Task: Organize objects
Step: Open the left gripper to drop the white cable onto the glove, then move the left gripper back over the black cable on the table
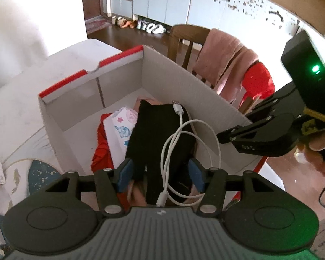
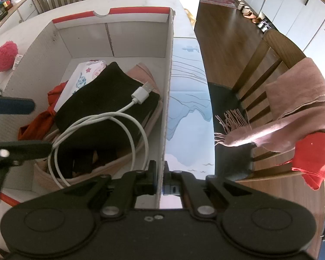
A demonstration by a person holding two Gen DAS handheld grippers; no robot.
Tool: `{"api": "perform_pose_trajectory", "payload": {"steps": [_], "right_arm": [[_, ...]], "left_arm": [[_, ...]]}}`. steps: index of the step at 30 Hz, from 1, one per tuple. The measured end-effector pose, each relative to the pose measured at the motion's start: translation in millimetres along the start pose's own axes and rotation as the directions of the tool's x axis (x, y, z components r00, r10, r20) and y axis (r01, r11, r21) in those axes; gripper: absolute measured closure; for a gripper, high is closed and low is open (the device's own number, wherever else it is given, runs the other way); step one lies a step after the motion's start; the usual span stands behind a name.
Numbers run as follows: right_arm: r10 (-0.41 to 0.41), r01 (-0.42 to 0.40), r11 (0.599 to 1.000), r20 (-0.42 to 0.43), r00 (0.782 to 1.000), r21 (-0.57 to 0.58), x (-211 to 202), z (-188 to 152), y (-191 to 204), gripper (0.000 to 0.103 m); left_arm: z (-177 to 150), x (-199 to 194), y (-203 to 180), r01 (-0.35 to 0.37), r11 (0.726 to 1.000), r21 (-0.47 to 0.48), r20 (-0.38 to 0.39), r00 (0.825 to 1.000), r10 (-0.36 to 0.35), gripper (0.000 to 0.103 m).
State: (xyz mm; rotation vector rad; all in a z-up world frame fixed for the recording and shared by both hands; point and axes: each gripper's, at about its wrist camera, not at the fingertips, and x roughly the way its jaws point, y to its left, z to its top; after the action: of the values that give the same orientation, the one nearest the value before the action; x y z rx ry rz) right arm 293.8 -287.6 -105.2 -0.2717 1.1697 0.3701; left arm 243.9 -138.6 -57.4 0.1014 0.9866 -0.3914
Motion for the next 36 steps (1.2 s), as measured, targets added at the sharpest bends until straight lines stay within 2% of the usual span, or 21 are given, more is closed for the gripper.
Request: {"api": "perform_pose_trajectory", "payload": {"steps": [8,9,10,14,16,21,27,30,36], "right_arm": [[0.002,-0.002,1.000,-0.006,1.000,0.007,1,1,-2,0.101],[0.003,-0.003,1.000,-0.007,1.000,0.009,2,1,-2,0.101],[0.004,-0.004,1.000,-0.008,1.000,0.011,2,1,-2,0.101],[0.006,-0.006,1.000,-0.010,1.000,0.017,2,2,-4,0.101],[0.009,-0.009,1.000,-0.007,1.000,0.023,1,2,-5,0.101],[0.005,-0.005,1.000,0.002,1.000,0.026,-2,4,-5,0.101],[-0.006,0.005,1.000,0.007,1.000,0.029,-4,2,-3,0.101],[-0.008,0.008,0.999,0.004,1.000,0.032,-4,3,-3,0.101],[-0.017,0.017,0.999,-0.002,1.000,0.029,-4,4,-1,0.101]], "left_arm": [[-10,-36,21,0.007,0.996,-0.093,0.051,0.999,-0.003,0.037],[-12,-40,24,0.006,0.995,-0.103,0.058,0.998,0.000,0.034],[-14,-45,28,-0.001,0.993,-0.115,0.065,0.998,0.009,0.029],[-24,-62,44,-0.027,0.986,-0.166,0.084,0.996,0.041,0.027],[-31,-68,55,-0.046,0.979,-0.197,0.089,0.994,0.065,0.021],[-51,-80,84,-0.082,0.955,-0.285,0.081,0.991,0.110,0.018],[-81,-91,120,-0.169,0.922,-0.347,0.055,0.978,0.200,0.017],[-97,-96,139,-0.207,0.904,-0.375,0.036,0.971,0.238,0.008],[-130,-98,167,-0.276,0.867,-0.416,-0.028,0.956,0.291,0.002]]}}
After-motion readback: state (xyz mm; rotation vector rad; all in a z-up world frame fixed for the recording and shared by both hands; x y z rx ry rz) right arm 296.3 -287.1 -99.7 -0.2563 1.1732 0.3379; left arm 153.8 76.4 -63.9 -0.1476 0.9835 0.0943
